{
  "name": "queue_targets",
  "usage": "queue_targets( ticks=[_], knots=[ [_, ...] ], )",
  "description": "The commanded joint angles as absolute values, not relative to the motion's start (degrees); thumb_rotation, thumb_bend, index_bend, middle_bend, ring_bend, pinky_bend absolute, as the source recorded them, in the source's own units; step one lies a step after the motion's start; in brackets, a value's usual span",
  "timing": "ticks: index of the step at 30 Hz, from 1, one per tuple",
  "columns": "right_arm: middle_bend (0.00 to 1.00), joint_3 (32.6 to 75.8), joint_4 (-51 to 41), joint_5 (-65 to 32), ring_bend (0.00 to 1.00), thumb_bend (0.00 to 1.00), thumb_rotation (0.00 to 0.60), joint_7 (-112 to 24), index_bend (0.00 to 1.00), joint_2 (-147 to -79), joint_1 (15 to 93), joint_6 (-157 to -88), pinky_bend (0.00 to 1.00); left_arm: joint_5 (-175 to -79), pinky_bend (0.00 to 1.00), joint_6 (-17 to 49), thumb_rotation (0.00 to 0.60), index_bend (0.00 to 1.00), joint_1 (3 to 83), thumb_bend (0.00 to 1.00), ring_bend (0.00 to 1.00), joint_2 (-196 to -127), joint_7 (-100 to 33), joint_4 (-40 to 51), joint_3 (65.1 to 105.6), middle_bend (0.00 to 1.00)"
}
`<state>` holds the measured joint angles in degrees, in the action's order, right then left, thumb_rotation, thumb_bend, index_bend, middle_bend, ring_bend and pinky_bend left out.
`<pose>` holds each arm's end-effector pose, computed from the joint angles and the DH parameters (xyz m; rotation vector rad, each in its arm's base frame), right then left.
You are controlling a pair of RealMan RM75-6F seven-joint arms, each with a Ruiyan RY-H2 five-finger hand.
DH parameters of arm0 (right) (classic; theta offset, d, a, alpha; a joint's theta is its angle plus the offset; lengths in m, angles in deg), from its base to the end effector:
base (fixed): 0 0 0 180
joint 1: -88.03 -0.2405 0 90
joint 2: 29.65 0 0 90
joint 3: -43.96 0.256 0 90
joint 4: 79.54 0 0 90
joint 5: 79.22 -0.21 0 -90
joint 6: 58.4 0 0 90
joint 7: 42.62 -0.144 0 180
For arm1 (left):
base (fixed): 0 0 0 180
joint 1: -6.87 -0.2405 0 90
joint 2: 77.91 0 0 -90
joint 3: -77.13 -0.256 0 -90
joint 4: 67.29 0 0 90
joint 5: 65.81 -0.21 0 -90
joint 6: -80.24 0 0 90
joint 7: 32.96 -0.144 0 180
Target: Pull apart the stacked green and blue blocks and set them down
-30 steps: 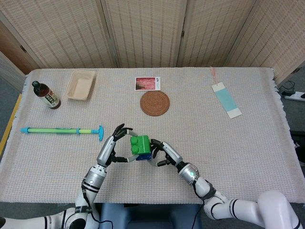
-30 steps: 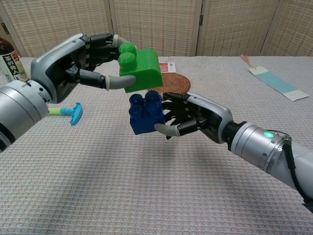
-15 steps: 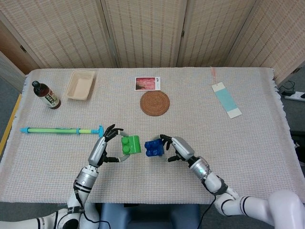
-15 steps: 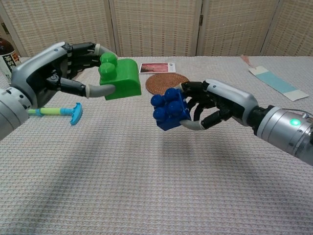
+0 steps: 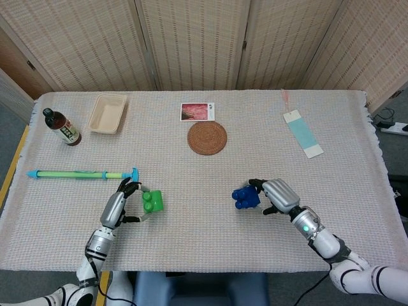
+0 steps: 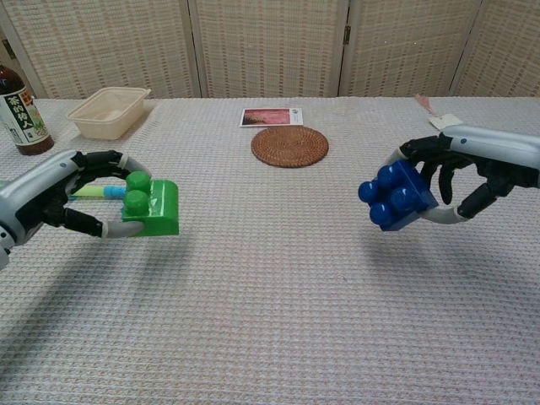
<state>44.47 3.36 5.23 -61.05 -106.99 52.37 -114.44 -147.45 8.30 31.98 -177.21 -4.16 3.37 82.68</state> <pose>-0.2206 -0.3077 0.0282 1.8939 -1.2693 1.0481 -0.2220 0.2779 -0.0341 -1.3595 -1.5242 -1.4779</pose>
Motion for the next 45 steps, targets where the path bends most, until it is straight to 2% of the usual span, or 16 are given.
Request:
queue_targets(
  ticks=[1,5,7,8,10,12,13,14,16,18,25,29,34,37,41,45],
  knots=[
    [0.55,43.77,4.38,3.85,0.42,0.41,0.6,-58.78,0.74,-106.02,52.97,-112.96,0.5,-147.55,0.0,8.71,0.6,0.67,30.52,0.36,0.23,-179.13,-0.65,-0.83,81.21,0.75],
    [0.53,44.04,4.44,2.68,0.4,0.41,0.6,-58.09,0.74,-106.56,53.17,-112.01,0.5,-148.55,0.0,8.52,0.6,0.67,30.52,0.35,0.23,-180.28,1.07,-2.98,81.07,0.75],
    [0.45,43.97,4.29,2.61,0.35,0.41,0.6,-58.13,0.67,-106.59,53.0,-111.13,0.48,-149.13,0.0,9.07,0.6,0.62,30.74,0.35,0.21,-179.99,1.52,-2.89,80.72,0.73],
    [0.39,43.88,4.4,2.48,0.31,0.41,0.6,-58.37,0.61,-106.38,52.82,-110.38,0.46,-149.37,0.0,9.48,0.6,0.56,30.87,0.35,0.19,-179.64,1.72,-2.59,80.51,0.68],
    [0.19,44.08,4.8,1.66,0.14,0.41,0.6,-58.77,0.31,-105.69,52.41,-108.77,0.33,-149.74,0.0,10.09,0.6,0.41,31.13,0.35,0.12,-178.87,2.21,-1.74,80.35,0.51],
    [0.06,44.28,5.02,0.85,0.04,0.41,0.6,-58.25,0.1,-104.92,52.02,-107.45,0.22,-150.13,0.0,10.85,0.6,0.22,31.51,0.34,0.04,-178.01,2.41,-1.0,80.18,0.3],
    [0.01,44.34,5.25,0.55,0.01,0.41,0.6,-58.1,0.02,-104.52,51.85,-106.88,0.15,-150.26,0.0,11.15,0.6,0.16,31.69,0.32,0.01,-177.63,2.52,-0.69,80.18,0.22],
    [0.0,44.32,5.64,0.29,0.0,0.41,0.6,-58.04,0.0,-103.96,51.61,-106.07,0.11,-150.4,0.0,11.39,0.6,0.1,31.89,0.3,0.0,-177.31,2.65,-0.44,80.21,0.16],
    [0.0,44.46,6.84,0.0,0.0,0.41,0.6,-58.1,0.0,-102.49,51.16,-104.88,0.02,-150.69,0.0,12.32,0.6,0.03,32.44,0.27,0.0,-176.5,3.46,0.09,80.2,0.05],
    [0.0,44.63,7.88,0.26,0.0,0.41,0.6,-58.1,0.0,-101.28,51.07,-104.81,0.0,-151.22,0.0,12.97,0.6,0.0,33.08,0.25,0.0,-175.67,4.13,0.42,80.23,0.0],
    [0.0,44.9,12.05,2.29,0.0,0.4,0.6,-57.9,0.0,-96.26,52.12,-107.51,0.0,-154.62,0.0,12.02,0.6,0.0,35.04,0.24,0.0,-172.96,-3.03,-0.23,79.9,0.0],
    [0.0,44.81,15.01,3.19,0.0,0.4,0.6,-48.97,0.0,-93.25,55.97,-115.76,0.0,-156.63,0.0,12.15,0.6,0.0,34.95,0.24,0.0,-166.73,-14.76,4.79,77.75,0.0],
    [0.0,44.32,19.34,-1.5,0.0,0.4,0.6,-26.43,0.0,-95.35,64.15,-129.75,0.0,-152.66,0.0,12.0,0.6,0.0,31.4,0.24,0.0,-157.96,-30.47,17.27,75.92,0.0],
    [0.0,43.4,20.67,-2.88,0.0,0.4,0.6,-18.92,0.0,-96.92,67.88,-135.2,0.0,-151.45,0.0,7.66,0.6,0.0,27.59,0.24,0.0,-156.38,-39.65,19.62,74.56,0.0],
    [0.0,42.38,19.62,-3.7,0.0,0.4,0.6,-18.3,0.0,-98.35,72.3,-139.76,0.0,-149.95,0.0,-0.64,0.6,0.01,20.98,0.24,0.0,-160.73,-49.61,14.45,73.41,0.0],
    [0.0,42.15,17.85,-3.28,0.0,0.4,0.6,-19.22,0.0,-99.62,74.8,-142.13,0.0,-153.47,0.0,-5.85,0.6,0.01,18.56,0.24,0.0,-162.31,-48.12,12.24,72.73,0.0]
  ],
)
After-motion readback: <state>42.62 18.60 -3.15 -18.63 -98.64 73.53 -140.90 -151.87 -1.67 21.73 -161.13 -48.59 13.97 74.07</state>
